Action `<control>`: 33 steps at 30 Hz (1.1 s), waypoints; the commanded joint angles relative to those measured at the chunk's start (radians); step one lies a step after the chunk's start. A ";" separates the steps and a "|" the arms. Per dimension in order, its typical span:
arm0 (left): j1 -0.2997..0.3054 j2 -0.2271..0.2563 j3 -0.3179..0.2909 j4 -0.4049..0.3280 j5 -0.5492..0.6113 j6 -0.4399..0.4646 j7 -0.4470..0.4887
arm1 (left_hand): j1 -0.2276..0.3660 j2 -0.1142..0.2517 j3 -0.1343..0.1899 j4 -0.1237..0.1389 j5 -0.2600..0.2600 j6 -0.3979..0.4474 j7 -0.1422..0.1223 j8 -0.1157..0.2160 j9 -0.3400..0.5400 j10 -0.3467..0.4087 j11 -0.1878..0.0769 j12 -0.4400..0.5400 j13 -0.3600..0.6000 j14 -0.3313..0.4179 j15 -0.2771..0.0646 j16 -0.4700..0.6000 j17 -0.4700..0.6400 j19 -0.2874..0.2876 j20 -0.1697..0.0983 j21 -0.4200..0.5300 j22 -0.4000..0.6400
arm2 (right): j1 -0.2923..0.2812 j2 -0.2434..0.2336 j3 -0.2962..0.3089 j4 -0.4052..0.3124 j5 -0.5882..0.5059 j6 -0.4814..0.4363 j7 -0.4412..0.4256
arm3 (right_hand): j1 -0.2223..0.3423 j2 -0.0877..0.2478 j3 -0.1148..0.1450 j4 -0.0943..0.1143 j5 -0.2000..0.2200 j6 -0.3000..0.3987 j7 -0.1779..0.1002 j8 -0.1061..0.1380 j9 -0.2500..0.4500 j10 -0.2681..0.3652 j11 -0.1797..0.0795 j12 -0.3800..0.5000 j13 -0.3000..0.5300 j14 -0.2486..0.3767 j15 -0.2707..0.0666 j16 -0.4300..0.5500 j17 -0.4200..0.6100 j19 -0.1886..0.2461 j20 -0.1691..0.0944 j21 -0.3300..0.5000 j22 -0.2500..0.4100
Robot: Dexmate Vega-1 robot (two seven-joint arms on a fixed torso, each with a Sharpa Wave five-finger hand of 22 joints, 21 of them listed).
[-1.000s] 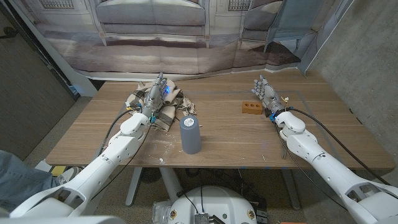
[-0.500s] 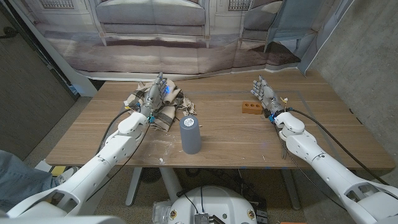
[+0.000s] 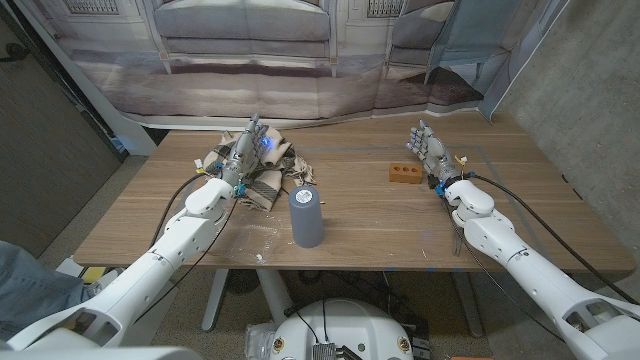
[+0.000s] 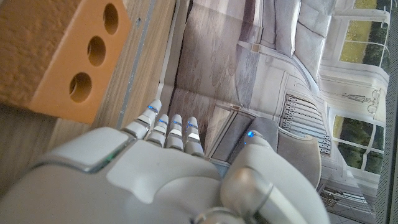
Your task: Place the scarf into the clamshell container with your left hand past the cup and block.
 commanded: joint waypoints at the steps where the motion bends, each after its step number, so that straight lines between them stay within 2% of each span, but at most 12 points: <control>1: -0.012 0.006 -0.001 -0.006 0.015 -0.018 -0.013 | 0.009 0.011 0.004 -0.009 0.005 -0.010 -0.003 0.007 0.003 0.005 -0.005 0.005 0.003 0.006 0.001 0.009 0.003 -0.018 0.009 0.008 0.004 | -0.009 -0.006 0.000 -0.025 -0.006 -0.006 -0.011 | 0.009 -0.004 0.001 -0.001 -0.002 0.004 0.004 -0.005 0.002 0.015 0.001 0.003 0.002 0.013 -0.001 0.003 0.002 0.006 -0.008 -0.006 0.005; 6: -0.003 0.020 -0.006 -0.035 0.027 -0.012 0.007 | 0.012 0.013 0.003 -0.010 0.006 -0.007 -0.004 0.007 0.003 0.010 -0.006 0.005 0.003 0.009 0.000 0.009 0.003 -0.016 0.009 0.008 0.004 | -0.008 -0.004 0.000 -0.021 -0.001 -0.002 -0.001 | 0.006 -0.004 -0.001 -0.001 -0.004 -0.002 -0.001 -0.008 0.001 0.025 0.004 0.006 0.002 0.014 -0.001 0.002 0.002 0.008 -0.010 -0.009 0.005; 8: 0.000 0.021 -0.009 -0.039 0.022 -0.016 0.001 | 0.013 0.014 0.003 -0.010 0.006 -0.005 -0.004 0.007 0.003 0.011 -0.001 0.005 0.003 0.010 0.000 0.009 0.003 -0.016 0.010 0.008 0.004 | -0.014 -0.015 0.001 -0.042 -0.001 -0.027 -0.014 | 0.003 -0.004 -0.004 0.000 -0.006 -0.006 0.000 -0.010 0.001 0.018 0.010 0.001 0.002 0.018 0.010 0.002 0.003 0.015 -0.006 -0.010 0.005; 9: 0.005 0.020 -0.011 -0.045 0.017 -0.016 0.002 | 0.013 0.014 0.003 -0.011 0.006 -0.005 -0.004 0.007 0.003 0.011 -0.001 0.005 0.003 0.010 0.000 0.008 0.003 -0.016 0.009 0.008 0.004 | -0.017 -0.020 0.002 -0.053 0.000 -0.036 -0.020 | 0.001 -0.004 -0.006 0.000 -0.007 -0.009 0.008 -0.011 0.001 0.010 0.023 -0.003 0.002 0.021 0.015 0.002 0.004 0.029 -0.002 -0.008 0.005; 10: 0.011 0.025 -0.011 -0.057 0.029 -0.014 0.018 | 0.014 0.015 0.003 -0.011 0.006 -0.005 -0.004 0.006 0.003 0.012 -0.003 0.005 0.003 0.011 0.000 0.008 0.003 -0.016 0.010 0.008 0.004 | -0.021 -0.025 0.005 -0.062 -0.001 -0.039 -0.024 | 0.000 -0.005 -0.007 0.000 -0.008 -0.011 0.013 -0.012 0.001 0.010 0.024 -0.004 0.002 0.022 0.019 0.002 0.004 0.035 0.000 -0.007 0.005; 14: 0.023 0.042 -0.012 -0.088 0.047 -0.007 0.033 | 0.016 0.016 0.003 -0.012 0.007 -0.003 -0.005 0.006 0.003 0.012 -0.005 0.004 0.003 0.013 0.000 0.008 0.003 -0.015 0.010 0.008 0.004 | -0.057 -0.044 0.025 -0.119 -0.001 -0.038 -0.060 | -0.003 -0.008 -0.010 0.000 -0.009 -0.013 0.021 -0.012 0.001 0.014 0.027 -0.003 0.002 0.025 0.021 0.002 0.004 0.040 0.002 -0.007 0.005; 19: 0.034 0.048 -0.020 -0.109 0.056 -0.014 0.047 | 0.018 0.018 0.003 -0.013 0.008 0.004 -0.008 0.007 0.003 0.020 -0.006 0.006 0.003 0.022 -0.002 0.010 0.003 -0.011 0.010 0.008 0.004 | -0.076 -0.057 0.040 -0.142 -0.003 -0.028 -0.073 | -0.007 -0.010 -0.013 0.001 -0.011 -0.008 0.021 -0.010 0.000 0.022 0.023 -0.001 0.002 0.037 0.015 0.006 0.005 0.048 -0.004 -0.008 0.006; 33: 0.061 0.076 -0.033 -0.156 0.092 -0.010 0.080 | 0.027 0.023 0.000 -0.018 0.010 0.033 -0.015 0.014 0.003 0.043 -0.012 0.010 0.003 0.046 -0.008 0.013 0.002 0.004 0.010 0.011 0.004 | -0.069 -0.052 0.037 -0.125 0.007 -0.024 -0.050 | -0.012 -0.009 -0.017 0.002 -0.013 0.003 0.019 -0.007 0.000 0.040 0.019 0.003 0.003 0.049 0.012 0.007 0.006 0.054 -0.004 -0.012 0.006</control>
